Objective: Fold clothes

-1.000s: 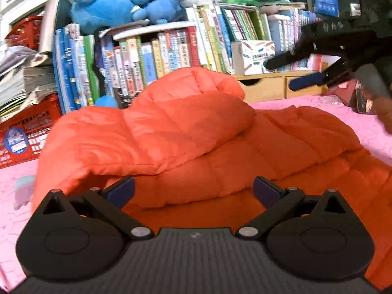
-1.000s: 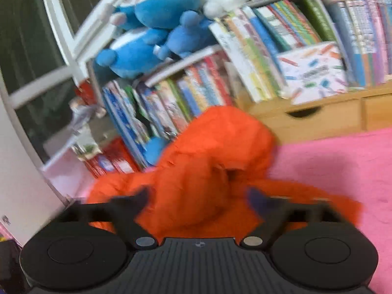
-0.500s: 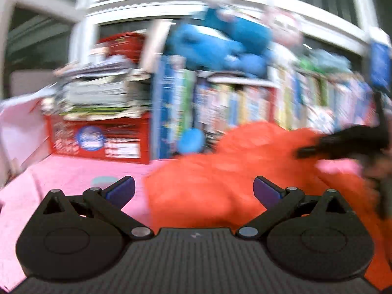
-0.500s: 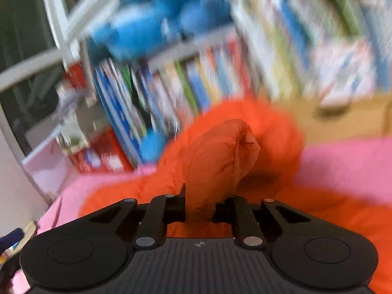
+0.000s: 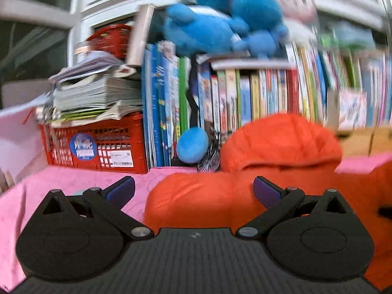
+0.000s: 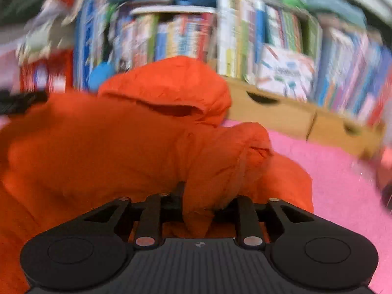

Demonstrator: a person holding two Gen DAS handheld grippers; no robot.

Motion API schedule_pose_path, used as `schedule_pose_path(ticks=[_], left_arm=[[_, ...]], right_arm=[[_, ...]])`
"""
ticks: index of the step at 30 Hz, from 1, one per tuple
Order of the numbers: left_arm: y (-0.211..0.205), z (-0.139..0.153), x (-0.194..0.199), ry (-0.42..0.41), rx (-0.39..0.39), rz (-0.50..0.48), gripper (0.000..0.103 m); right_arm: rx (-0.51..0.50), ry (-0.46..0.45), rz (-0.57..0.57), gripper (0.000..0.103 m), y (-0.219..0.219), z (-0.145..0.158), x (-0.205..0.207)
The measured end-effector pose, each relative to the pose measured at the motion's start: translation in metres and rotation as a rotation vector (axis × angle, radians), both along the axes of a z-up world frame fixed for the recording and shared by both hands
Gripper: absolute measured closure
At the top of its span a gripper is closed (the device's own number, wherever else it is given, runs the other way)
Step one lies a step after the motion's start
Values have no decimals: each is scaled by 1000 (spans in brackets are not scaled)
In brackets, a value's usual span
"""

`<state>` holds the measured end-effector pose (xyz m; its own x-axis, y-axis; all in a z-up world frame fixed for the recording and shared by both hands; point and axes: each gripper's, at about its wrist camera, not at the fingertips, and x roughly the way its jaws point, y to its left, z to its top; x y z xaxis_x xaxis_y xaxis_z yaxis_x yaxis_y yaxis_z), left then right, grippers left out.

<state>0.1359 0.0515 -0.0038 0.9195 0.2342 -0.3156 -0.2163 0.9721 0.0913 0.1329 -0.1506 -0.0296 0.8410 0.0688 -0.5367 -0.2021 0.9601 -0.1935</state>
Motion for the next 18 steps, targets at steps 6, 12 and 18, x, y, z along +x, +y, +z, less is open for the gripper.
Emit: schedule_pose_path(ticks=[6,12,18], left_arm=[[5,-17,23,114,5,-3,0],[13,-20,29,161,-49,-12,0],[17,-21,32,183,-65,-2,0]], right_arm=[[-188,-51,31,48,17,2,-10],[-142,-231,41,3,14,54,-45],[46,-260,142,2,53,75,-9]])
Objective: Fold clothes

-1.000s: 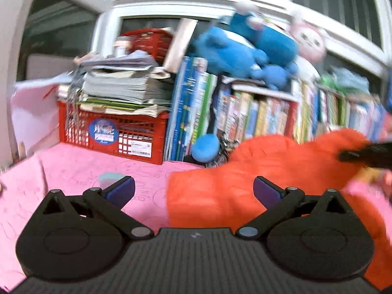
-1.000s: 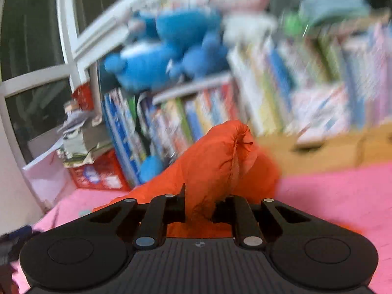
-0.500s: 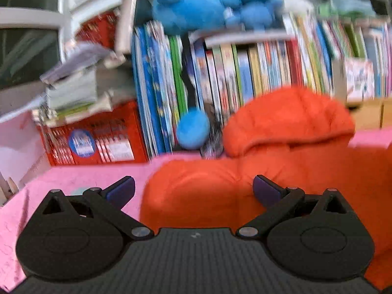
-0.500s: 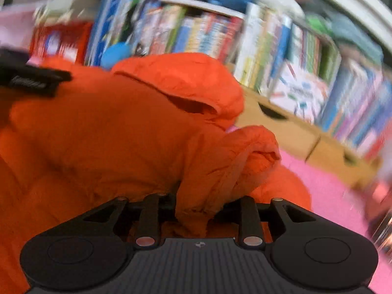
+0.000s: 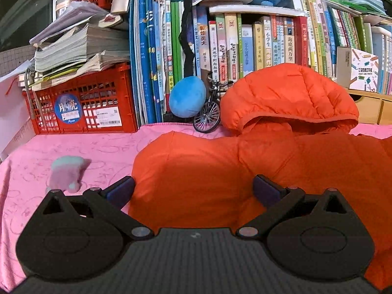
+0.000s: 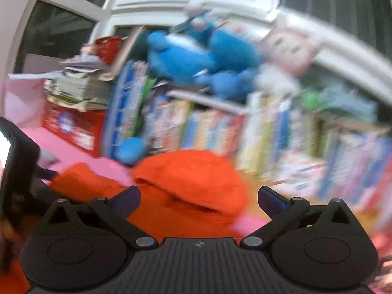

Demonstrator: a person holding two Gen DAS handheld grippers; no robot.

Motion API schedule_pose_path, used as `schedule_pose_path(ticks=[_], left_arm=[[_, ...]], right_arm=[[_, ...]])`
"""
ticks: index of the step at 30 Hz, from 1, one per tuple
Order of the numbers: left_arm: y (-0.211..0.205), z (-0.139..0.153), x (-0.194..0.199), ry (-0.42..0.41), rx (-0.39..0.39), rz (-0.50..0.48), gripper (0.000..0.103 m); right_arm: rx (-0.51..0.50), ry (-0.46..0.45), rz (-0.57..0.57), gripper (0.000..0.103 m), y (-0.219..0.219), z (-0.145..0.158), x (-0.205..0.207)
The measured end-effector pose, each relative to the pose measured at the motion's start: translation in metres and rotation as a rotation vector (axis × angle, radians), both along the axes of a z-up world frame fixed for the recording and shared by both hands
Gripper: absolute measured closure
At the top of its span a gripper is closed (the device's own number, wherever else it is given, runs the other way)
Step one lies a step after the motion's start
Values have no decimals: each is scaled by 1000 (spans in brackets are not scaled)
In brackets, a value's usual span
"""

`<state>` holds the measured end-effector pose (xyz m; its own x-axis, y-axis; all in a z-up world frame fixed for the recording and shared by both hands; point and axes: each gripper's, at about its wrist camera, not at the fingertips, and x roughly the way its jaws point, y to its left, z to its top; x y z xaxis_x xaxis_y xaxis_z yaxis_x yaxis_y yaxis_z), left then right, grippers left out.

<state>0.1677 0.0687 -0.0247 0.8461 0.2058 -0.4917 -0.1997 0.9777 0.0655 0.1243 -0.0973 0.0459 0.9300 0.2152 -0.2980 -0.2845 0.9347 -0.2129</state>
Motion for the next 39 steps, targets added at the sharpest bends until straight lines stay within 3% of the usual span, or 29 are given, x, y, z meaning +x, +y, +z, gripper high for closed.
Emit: schedule_pose_path(ticks=[1,4,5,7,13,18,21,39], left_arm=[[1,0,1,7,-7,5,0],[7,-2,5,37,-28,28,0],[8,-3,7,49,-37,29,0],[10,-4,10,69,-50,25,0],[6,-8,15,108,-18,28,0],[6,-9,16,117,-18,26,0],[7,-9,17,118,-21,22,0],[16,-11,17,130,-84,3,0]], right_arm=[[20,52,8,3,5,-7,13],[31,199,-11,25,15,-36,47],[-4,232,-38,26,15,-50,53],[-43,222,-48,21,4,-69,56],[-200,126,-182,21,-45,-84,55],[-83,189,-321,12,-118,-88,58],[-12,225,-348,10,-146,-93,53],[55,248,-374,9,-165,-84,33]])
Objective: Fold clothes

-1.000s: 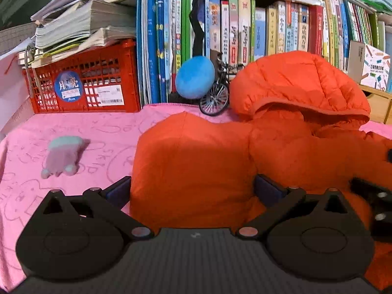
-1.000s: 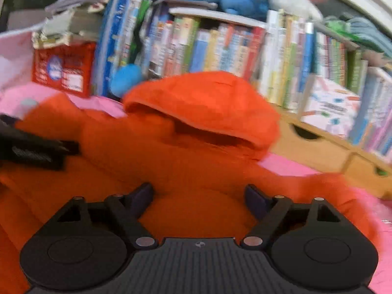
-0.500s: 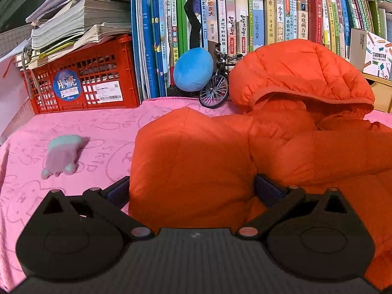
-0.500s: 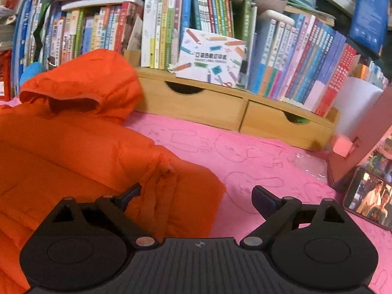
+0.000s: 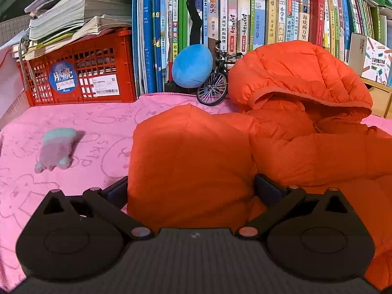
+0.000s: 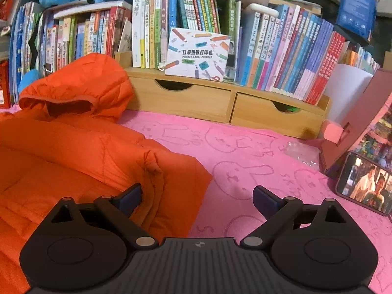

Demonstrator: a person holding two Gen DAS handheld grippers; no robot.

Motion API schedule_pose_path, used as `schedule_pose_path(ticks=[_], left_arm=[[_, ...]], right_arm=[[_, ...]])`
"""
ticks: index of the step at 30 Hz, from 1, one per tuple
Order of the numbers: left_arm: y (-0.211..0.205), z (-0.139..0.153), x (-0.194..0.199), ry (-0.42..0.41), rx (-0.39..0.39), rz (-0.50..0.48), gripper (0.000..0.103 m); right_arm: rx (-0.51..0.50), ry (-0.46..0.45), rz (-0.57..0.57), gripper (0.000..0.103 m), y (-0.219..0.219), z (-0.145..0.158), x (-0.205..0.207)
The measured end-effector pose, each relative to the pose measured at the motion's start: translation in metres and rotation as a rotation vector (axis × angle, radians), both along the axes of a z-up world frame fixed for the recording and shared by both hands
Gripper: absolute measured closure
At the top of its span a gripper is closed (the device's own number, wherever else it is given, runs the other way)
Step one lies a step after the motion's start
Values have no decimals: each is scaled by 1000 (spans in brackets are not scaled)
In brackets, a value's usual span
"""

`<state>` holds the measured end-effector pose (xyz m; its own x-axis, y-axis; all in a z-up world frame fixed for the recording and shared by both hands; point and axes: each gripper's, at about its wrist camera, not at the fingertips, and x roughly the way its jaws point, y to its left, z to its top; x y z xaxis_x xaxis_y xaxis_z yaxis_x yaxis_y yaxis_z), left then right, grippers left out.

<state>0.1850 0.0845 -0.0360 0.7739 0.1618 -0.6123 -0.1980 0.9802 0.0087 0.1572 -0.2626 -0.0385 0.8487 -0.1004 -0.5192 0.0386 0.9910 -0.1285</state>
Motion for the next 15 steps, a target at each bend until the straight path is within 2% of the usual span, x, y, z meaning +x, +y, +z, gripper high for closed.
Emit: schedule_pose_path(ticks=[2,6,10,15], left_arm=[[2,0,0,4,-15,1,0],[4,-1,1,9,-25,6,0],[3,-2,1,8,-19,7,0],[2,-3,2,9,-18,12,0]], right_arm=[[25,-11,-2,9,-2,9,-8],[52,-92,14,10,1,33,-25],[190,-151,92,10,14,57,-23],[278,-129,231,12,83,59,12]])
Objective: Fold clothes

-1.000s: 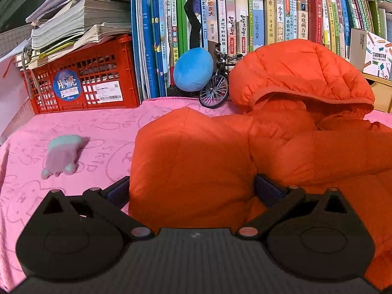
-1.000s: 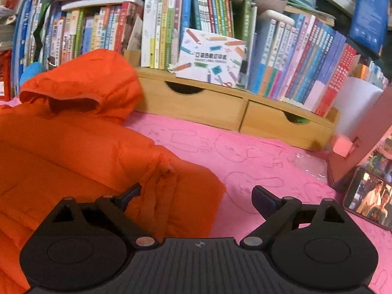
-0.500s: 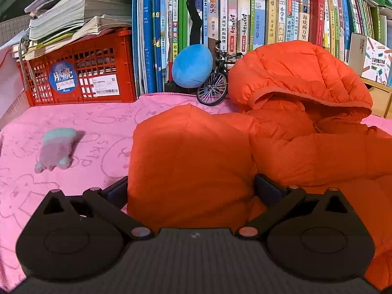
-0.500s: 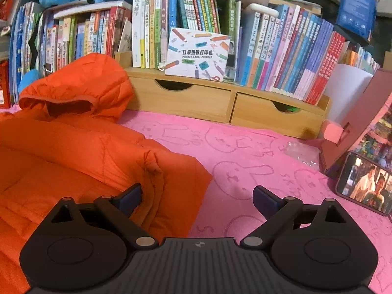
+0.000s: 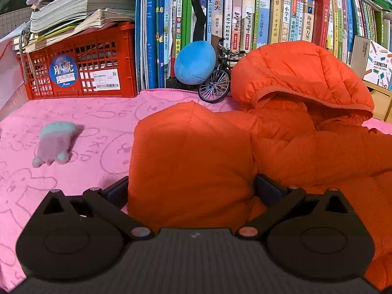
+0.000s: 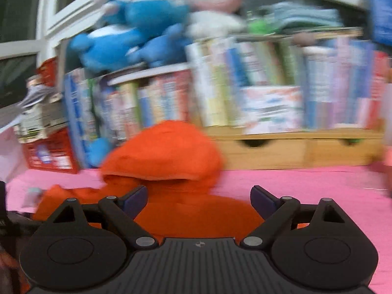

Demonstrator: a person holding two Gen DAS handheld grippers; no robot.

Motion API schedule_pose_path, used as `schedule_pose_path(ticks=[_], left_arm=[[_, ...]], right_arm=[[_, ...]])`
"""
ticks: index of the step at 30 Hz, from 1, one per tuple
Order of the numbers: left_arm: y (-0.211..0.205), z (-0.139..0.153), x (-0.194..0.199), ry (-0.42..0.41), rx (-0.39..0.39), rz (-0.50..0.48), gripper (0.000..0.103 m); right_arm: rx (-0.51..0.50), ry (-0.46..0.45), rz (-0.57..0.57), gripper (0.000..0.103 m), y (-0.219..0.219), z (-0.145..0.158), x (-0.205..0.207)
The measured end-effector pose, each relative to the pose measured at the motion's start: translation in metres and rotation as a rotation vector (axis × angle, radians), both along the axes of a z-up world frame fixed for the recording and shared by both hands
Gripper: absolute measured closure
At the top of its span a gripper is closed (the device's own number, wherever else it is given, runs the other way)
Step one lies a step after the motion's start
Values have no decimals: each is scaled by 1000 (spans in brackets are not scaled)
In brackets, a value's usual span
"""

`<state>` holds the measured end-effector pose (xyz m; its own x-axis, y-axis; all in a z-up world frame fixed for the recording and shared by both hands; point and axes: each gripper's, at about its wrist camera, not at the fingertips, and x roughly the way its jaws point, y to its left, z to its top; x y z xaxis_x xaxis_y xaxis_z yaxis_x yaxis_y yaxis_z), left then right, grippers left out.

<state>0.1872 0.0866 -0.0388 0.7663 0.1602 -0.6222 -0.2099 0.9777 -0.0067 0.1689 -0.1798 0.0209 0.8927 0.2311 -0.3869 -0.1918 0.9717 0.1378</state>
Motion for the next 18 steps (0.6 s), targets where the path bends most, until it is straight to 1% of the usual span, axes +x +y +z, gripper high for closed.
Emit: schedule_pose_path(ticks=[2,4,6,7,8,12,15,17,18], left_arm=[[1,-1,1,5,-5,5,0],[3,-1,1,10,-18,9,0],[6,-2,1,14,-34,12,0],[6,-2,1,14,-38,12,0],[6,-2,1,15,-40,11,0],[6,-3,2,17,-41,7,0],[7,-3,1,17,-43,7,0],[7,-3,1,17,-43,6,0],[7,-3,1,17,-43,6,0]], right_arm=[[22,44,69,12,33,-9,24],[-23,89,116,13,64,-19,41],[-134,112,114,13,85,-31,50],[-184,115,103,13,85,-37,52],[-230,118,93,10,84,-43,54],[-187,136,33,9,30,-46,55],[-246,116,-81,8,-6,-45,44],[-239,135,-171,2,-31,-47,43],[-209,152,-209,0,-47,-47,43]])
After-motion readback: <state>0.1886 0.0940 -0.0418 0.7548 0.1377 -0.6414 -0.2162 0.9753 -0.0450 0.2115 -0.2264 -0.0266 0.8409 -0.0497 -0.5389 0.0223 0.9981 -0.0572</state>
